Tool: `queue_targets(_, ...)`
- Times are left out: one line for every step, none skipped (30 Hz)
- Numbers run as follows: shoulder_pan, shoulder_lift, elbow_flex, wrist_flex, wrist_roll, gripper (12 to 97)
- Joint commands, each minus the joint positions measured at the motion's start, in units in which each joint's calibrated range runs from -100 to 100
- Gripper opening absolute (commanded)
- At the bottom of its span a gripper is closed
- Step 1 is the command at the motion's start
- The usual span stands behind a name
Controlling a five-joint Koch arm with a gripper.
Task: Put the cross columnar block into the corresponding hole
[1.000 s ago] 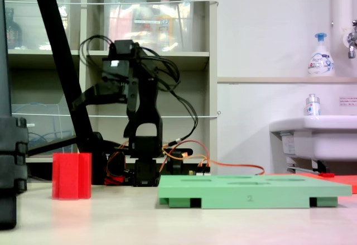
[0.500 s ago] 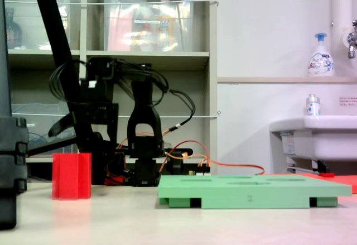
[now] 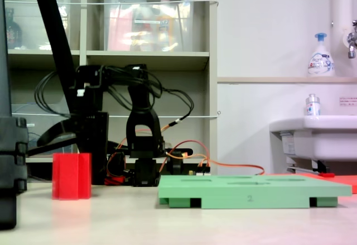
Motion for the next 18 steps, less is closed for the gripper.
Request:
queue_targets(-0.44,0.43,3.23,0.55,-0.49,85.4)
queue_targets(-0.63,0.57,3.23,0.64,-0.54,85.2)
queue_targets(-0.68,1.13,3.23,0.64,-0.59,85.0)
queue_targets(-0.68,1.97,3.13,0.55,-0.73,84.8)
queue_targets(-0.68,2.80,3.03,0.55,-0.93,80.5)
queue_targets(-0.68,3.22,3.03,0.55,-0.98,74.2)
queue_targets(-0.63,3.50,2.83,0.55,-0.98,69.4)
queue_targets(-0.63,4.06,2.73,0.55,-0.98,66.9)
queue_targets(-0.63,4.20,2.73,0.55,-0.98,64.5)
queue_targets(-0.63,4.48,2.73,0.55,-0.98,61.6)
queue_targets(-0.63,4.62,2.63,0.55,-0.98,58.7)
queue_targets(-0.63,4.62,2.53,0.35,-0.98,54.3)
queue_targets(-0.68,4.62,2.53,0.16,-0.98,49.4)
queue_targets(-0.88,4.48,2.24,-0.51,-1.03,46.2)
queue_targets(-0.98,4.48,2.14,-1.19,-0.98,43.6)
queue_targets(-1.12,4.48,2.04,-1.86,-0.98,41.5)
queue_targets(-1.27,4.48,1.94,-2.54,-0.98,39.6)
queue_targets(-1.47,4.62,1.84,-3.40,-0.98,39.1)
